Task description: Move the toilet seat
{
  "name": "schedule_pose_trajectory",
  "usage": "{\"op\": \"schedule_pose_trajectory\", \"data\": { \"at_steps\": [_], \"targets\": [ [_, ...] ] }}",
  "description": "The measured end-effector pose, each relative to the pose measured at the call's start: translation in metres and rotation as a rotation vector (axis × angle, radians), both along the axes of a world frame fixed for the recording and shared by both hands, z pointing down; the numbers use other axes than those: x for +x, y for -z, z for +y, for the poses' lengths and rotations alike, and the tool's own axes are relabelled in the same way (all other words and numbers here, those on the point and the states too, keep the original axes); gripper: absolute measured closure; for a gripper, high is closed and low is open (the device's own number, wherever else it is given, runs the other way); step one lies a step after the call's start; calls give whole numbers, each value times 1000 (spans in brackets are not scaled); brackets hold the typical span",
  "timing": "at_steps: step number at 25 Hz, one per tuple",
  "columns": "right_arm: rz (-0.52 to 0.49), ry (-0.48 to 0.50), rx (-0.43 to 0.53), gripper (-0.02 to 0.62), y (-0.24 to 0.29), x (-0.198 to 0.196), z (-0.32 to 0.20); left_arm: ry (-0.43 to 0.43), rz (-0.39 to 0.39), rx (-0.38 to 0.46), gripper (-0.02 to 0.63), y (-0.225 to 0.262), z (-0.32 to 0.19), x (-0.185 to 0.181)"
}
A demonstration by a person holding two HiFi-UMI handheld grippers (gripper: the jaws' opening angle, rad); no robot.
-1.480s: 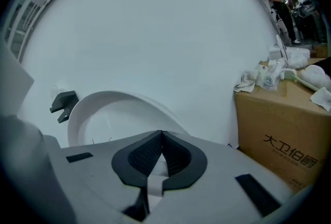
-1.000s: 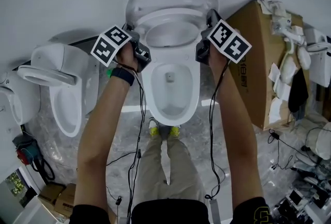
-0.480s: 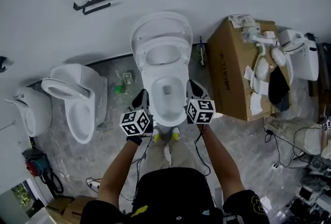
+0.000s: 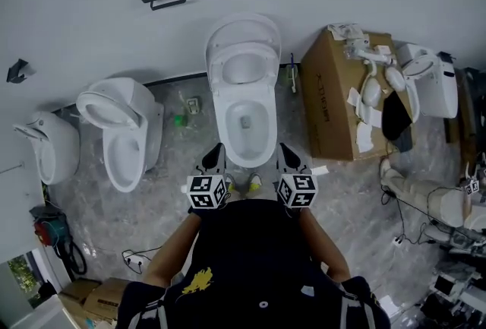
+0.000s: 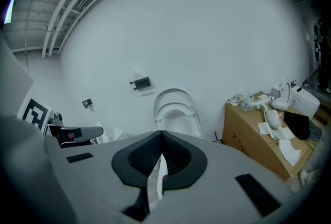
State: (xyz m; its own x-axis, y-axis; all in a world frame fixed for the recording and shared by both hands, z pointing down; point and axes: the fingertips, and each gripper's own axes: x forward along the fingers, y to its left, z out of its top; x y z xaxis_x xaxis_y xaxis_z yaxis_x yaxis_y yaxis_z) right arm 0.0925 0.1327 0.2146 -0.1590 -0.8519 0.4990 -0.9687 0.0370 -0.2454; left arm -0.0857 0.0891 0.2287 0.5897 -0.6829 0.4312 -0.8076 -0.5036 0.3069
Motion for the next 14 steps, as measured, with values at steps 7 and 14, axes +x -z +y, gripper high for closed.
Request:
{"op": "schedule_pose_trajectory", "data": {
  "at_steps": [7,14],
  "targets": [
    [38,-7,107,569,44,-7,15,-67,-27,173,584,47,18,2],
    [61,6,183,569,69,-17,24,-59,-17,237,584,63,28,2]
  ]
}}
